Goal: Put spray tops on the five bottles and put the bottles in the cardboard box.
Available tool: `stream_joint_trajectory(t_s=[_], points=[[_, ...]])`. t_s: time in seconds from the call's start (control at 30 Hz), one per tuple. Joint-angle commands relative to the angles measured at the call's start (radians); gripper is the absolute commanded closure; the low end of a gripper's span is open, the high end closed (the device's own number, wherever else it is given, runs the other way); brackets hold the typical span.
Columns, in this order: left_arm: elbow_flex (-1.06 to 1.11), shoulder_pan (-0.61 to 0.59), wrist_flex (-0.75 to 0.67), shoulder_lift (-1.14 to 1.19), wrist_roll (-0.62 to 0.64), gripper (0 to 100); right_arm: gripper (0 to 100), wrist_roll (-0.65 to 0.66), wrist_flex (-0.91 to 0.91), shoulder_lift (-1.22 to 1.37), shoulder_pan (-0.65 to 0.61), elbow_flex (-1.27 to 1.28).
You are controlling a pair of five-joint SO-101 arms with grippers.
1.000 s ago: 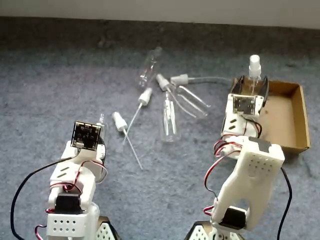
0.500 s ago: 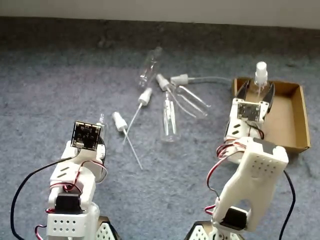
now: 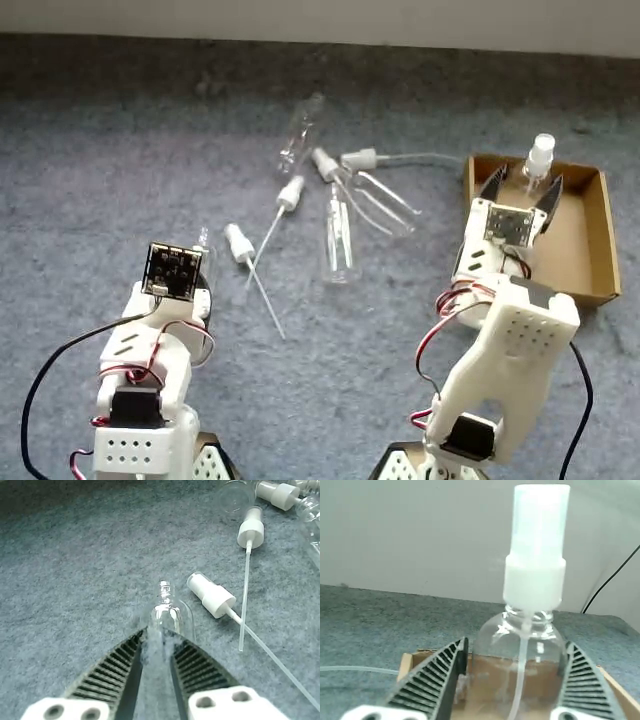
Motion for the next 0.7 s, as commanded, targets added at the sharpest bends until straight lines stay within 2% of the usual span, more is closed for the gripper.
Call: stream_joint_trajectory(t_s=[0.0, 0.57, 0.67], points=[[0.019, 0.021, -0.026, -0.004, -0.048, 100, 66.0, -0.005, -0.013, -0.010, 0.019, 0.007], [0.019, 0.022, -0.025, -0.004, -0.072, 100, 65.8, -0.006, -0.022, -0.019, 0.022, 0.031], [0.019, 0.022, -0.026, -0.004, -0.072, 100, 65.8, -0.005, -0.099, -0.030, 0.018, 0.073]])
